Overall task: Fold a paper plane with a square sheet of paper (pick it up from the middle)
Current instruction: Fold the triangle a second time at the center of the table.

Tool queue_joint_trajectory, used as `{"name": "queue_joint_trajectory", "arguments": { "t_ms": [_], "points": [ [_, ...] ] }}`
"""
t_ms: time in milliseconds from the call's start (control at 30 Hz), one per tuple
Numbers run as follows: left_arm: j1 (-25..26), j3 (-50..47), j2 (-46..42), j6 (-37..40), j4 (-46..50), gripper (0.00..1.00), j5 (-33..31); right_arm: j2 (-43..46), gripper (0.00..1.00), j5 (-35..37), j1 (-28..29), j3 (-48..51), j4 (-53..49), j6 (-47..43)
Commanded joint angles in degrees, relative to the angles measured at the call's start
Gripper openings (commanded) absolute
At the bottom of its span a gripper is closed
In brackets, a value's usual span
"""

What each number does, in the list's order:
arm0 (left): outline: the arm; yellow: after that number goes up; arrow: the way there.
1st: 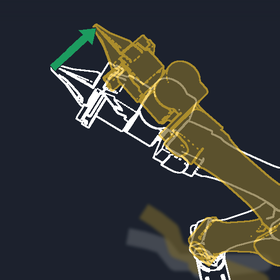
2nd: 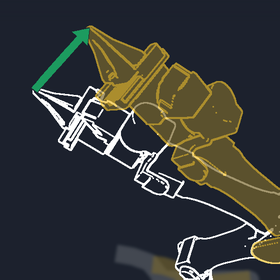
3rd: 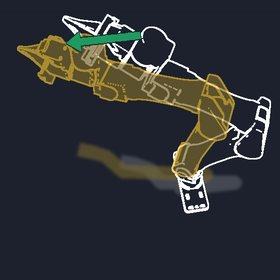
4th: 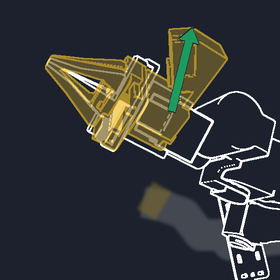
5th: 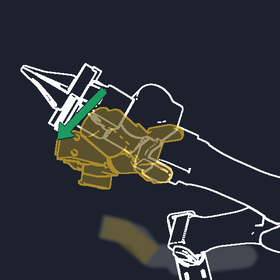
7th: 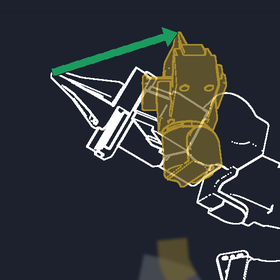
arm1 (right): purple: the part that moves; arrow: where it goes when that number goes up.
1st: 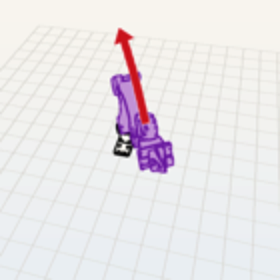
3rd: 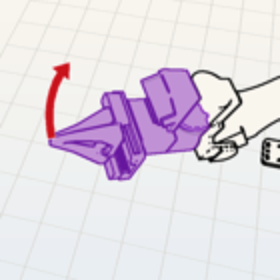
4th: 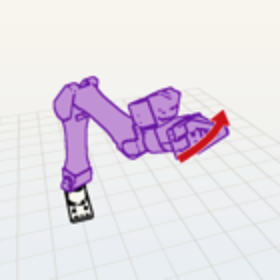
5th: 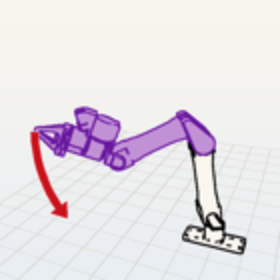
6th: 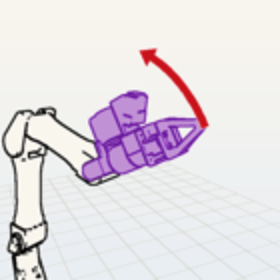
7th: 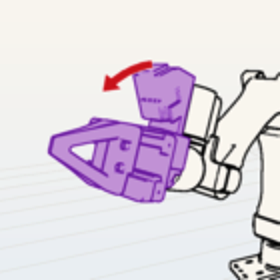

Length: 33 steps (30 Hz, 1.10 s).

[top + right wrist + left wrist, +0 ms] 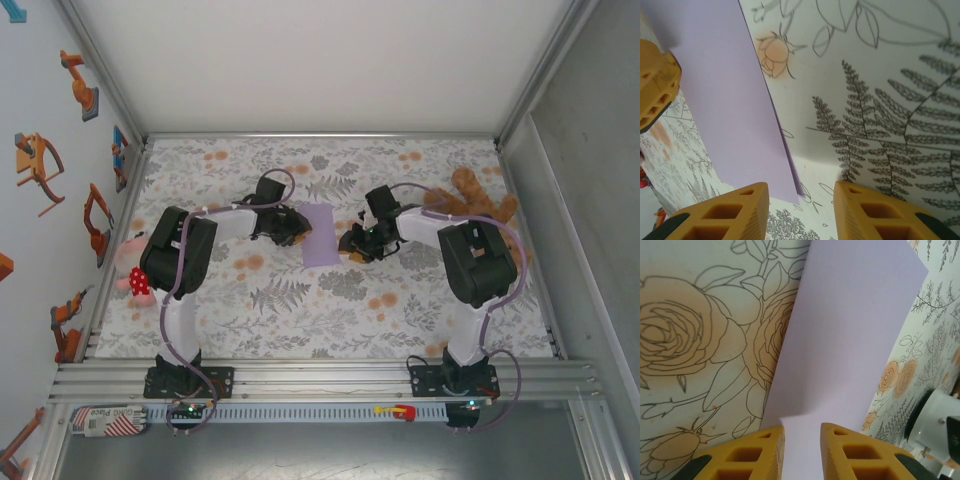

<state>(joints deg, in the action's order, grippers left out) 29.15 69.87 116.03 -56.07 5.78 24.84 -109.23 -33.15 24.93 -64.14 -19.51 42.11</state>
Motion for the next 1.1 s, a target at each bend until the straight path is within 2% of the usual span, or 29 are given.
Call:
{"name": "queue_joint_trajectory", "arguments": {
  "t_ms": [0,600,1067],
  "points": [
    [-0.15,0.58,2.26,-3.27,4.97,0.27,-1.73,1.57,0.38,-2.35,0.25,0.85,0.62,0.96],
    [-0.32,0.71,3.32,-5.23,6.82,0.27,-0.93,-0.27,0.27,-4.12,1.32,1.15,2.01,0.79],
    [-0.32,0.53,3.63,-5.19,7.00,0.27,-1.11,-1.50,0.27,-2.25,1.88,0.62,0.51,-0.38]
  ]
}}
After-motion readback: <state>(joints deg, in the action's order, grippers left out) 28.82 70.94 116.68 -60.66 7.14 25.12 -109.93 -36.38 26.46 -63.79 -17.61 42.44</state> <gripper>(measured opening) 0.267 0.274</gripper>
